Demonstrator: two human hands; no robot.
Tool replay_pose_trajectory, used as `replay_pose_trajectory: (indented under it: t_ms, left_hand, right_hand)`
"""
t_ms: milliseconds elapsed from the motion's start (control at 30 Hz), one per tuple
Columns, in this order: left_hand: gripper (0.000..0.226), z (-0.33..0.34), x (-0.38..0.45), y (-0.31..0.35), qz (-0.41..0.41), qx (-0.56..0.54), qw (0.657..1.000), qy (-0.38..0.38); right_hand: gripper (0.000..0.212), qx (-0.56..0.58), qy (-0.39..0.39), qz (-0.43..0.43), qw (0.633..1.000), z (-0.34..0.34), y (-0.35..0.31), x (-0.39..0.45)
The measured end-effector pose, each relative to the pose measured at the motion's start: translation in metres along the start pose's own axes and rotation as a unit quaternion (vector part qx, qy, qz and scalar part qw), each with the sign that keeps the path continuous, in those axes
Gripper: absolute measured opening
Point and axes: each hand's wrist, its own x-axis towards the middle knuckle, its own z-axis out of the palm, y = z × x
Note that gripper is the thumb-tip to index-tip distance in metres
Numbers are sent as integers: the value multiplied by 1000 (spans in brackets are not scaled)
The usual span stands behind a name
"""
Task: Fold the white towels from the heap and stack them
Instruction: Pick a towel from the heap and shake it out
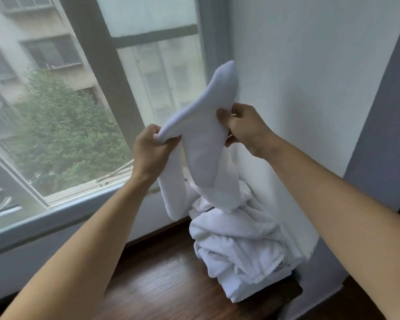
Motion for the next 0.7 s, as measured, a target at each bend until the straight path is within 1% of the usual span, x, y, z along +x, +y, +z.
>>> replay_pose_trajectory:
  t_ms: [67,133,233,333,367,400,433,467,500,533,567,600,633,700]
  left_hand:
    - [34,-26,0,-5,3,18,1000,-12]
    - [32,-54,0,-10,0,38,999,-13]
    - [29,-100,-3,-18,-10,66,997,-24]
    - [28,-149,-5,-35,-33,84,995,-39]
    - [26,-167,-5,-41,-39,86,995,-33]
    - [23,-183,-5,-47,-39,83,996,-24]
    - [21,-201,-6,-52,-39,77,996,-14]
    - [17,-219,-5,-59,-38,67,997,-4]
    - [11,-237,-6,-63,-42,51,998,2]
    - [6,-257,-6,-69,-50,28,998,8]
    - [7,-271,-6,-72,-58,0,998,7]
    - [9,-283,-7,-75,-66,-31,997,1]
    - [10,-300,-7,-79,-69,-51,996,-11]
    - [13,-330,-4,-88,-61,-64,996,-33]
  right_hand:
    - [21,31,-30,-9,999,24,-13,3]
    - [23,45,-28,-36,998,55,-27,10]
    - [47,4,5,-98,995,113,-54,18]
    - [77,-22,-16,-178,984,174,-84,16]
    - [81,-33,-26,-209,977,194,-93,13]
    - [77,-41,-36,-230,972,213,-104,9]
    - [66,-40,-58,-239,968,231,-117,6]
    - [55,-25,-98,-228,968,249,-130,1]
    - [50,-2,-146,-200,969,266,-139,-5]
    - [50,7,-192,-181,965,285,-144,-9]
    - [56,-14,-217,-190,957,297,-146,-11]
    - [63,-65,-221,-229,946,306,-145,-13]
    - [68,-144,-211,-283,924,323,-145,-16]
    - [66,-294,-177,-354,870,356,-140,-21]
